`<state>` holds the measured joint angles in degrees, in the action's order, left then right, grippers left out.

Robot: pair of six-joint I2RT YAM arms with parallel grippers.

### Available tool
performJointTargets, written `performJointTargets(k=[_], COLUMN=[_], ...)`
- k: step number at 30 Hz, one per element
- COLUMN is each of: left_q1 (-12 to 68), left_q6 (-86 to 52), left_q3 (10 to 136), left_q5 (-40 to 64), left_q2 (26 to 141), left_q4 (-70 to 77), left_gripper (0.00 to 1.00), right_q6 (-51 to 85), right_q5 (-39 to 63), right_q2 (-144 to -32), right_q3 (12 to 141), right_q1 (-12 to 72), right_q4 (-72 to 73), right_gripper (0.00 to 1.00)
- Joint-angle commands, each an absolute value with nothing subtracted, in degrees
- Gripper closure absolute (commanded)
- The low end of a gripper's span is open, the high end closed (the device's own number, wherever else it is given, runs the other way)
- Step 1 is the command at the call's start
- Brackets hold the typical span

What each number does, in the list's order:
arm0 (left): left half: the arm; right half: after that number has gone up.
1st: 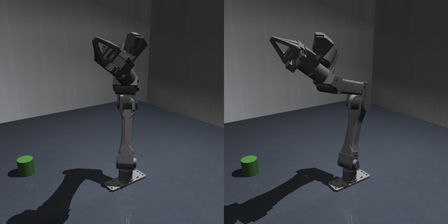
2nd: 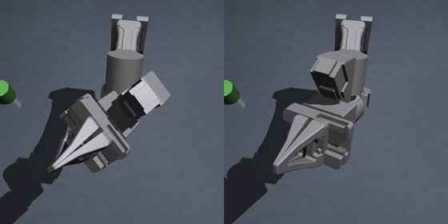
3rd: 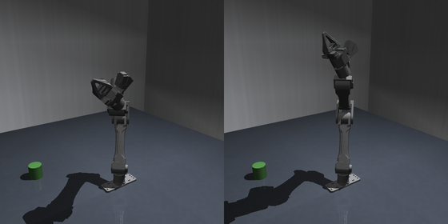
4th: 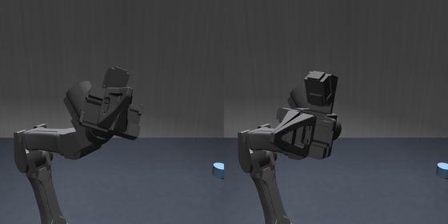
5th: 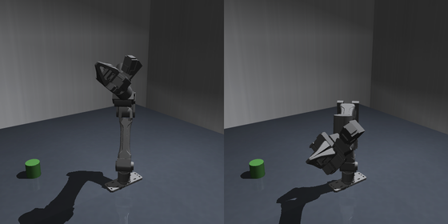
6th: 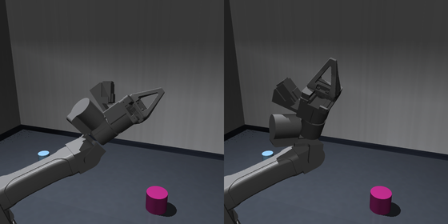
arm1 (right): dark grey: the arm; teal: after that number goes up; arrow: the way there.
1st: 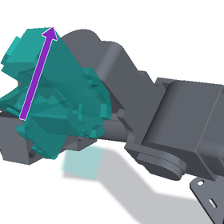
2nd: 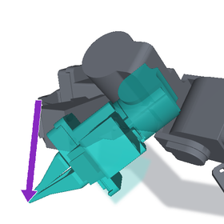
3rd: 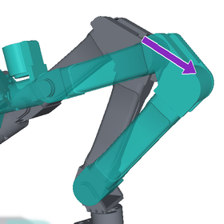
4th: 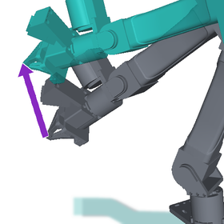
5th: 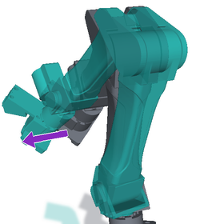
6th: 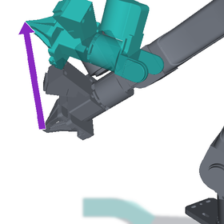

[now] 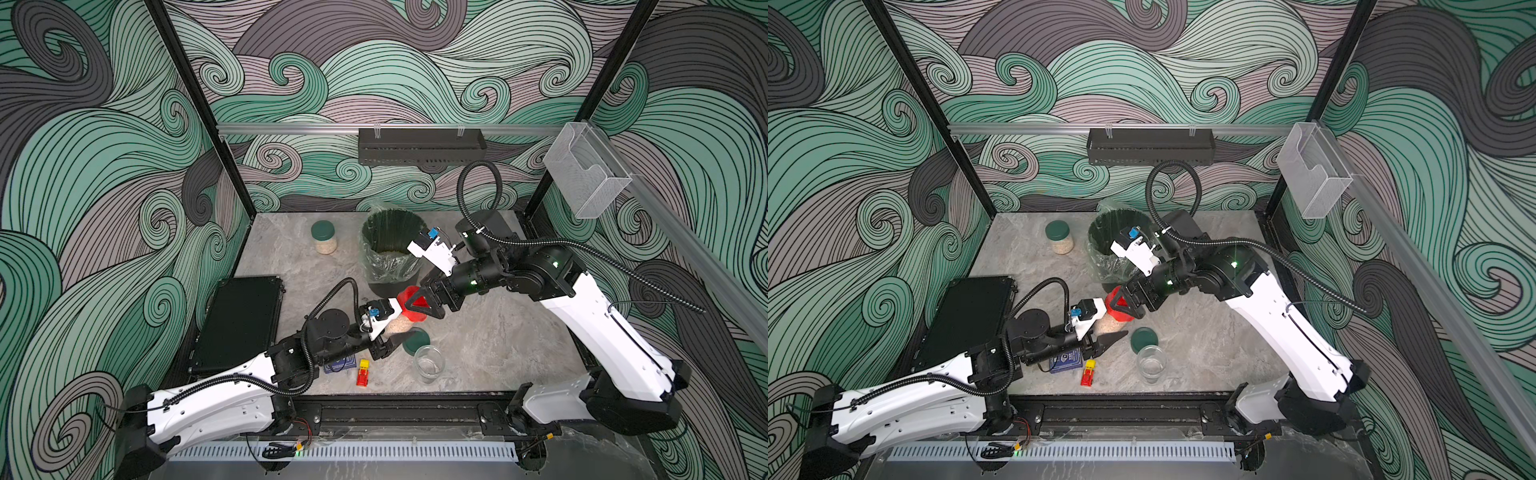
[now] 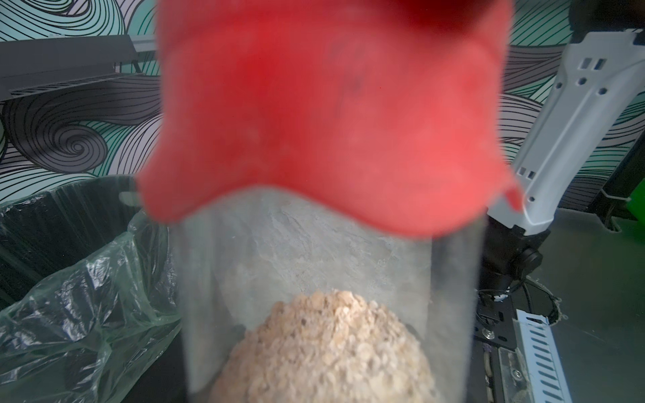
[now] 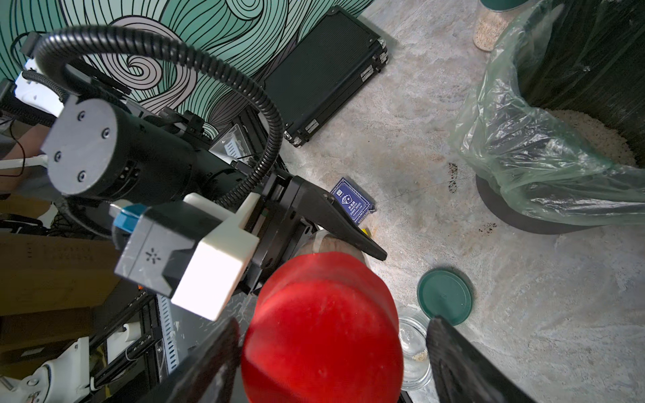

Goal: Empty expired oatmeal from jars
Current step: Unscrew the lid from the jar.

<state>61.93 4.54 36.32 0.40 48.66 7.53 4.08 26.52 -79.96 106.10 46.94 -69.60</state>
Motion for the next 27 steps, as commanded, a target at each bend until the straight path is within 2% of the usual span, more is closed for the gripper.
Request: performJointTargets(k=[1,3,8,10,15,16,18,21,25,27], left_q1=[61.7,61.8,61.7,61.8,61.7,61.7,61.7,61.7,61.7,61.7], left_q6=[5.0,5.0,4.9,4.9,4.8,4.8,4.6,3.4,2.4,2.2], left_q3=[38.4,38.3,38.4,38.3,38.4,38.4,38.4,38.2,38.9,39.2], left_q5=[0.7,0.8,0.8,0.8,0.8,0.9,1.0,1.3,3.1,3.4], left_q2=[48.2,48.0,47.9,47.7,47.7,47.7,47.7,47.9,48.8,49.1], left_q4=[9.6,9.6,9.7,9.6,9.4,9.4,9.4,10.2,9.5,8.9], left_gripper=[0.45,0.45,0.45,0.45,0.45,0.45,0.45,0.45,0.46,0.47], right_q6=[3.4,3.2,2.6,2.5,1.7,0.8,-2.6,-14.7,-37.2,-43.6], right_q5=[28.5,27.6,27.7,27.8,29.2,30.2,33.3,39.6,50.1,53.4], right_q2=[-79.9,-79.6,-79.6,-79.6,-79.4,-79.2,-78.8,-76.8,-73.3,-72.0], right_q3=[105.0,104.4,104.0,104.0,104.9,105.1,105.4,104.0,100.8,99.4], right_q1=[47.2,47.2,47.2,47.2,47.2,47.3,47.3,47.2,45.4,43.7], right_q4=[-69.6,-69.7,-69.8,-69.8,-69.8,-69.7,-68.5,-65.8,-64.8,-63.2], right_gripper=[0.11,0.06,0.08,0.16,0.29,0.33,0.49,0.53,0.62,0.68])
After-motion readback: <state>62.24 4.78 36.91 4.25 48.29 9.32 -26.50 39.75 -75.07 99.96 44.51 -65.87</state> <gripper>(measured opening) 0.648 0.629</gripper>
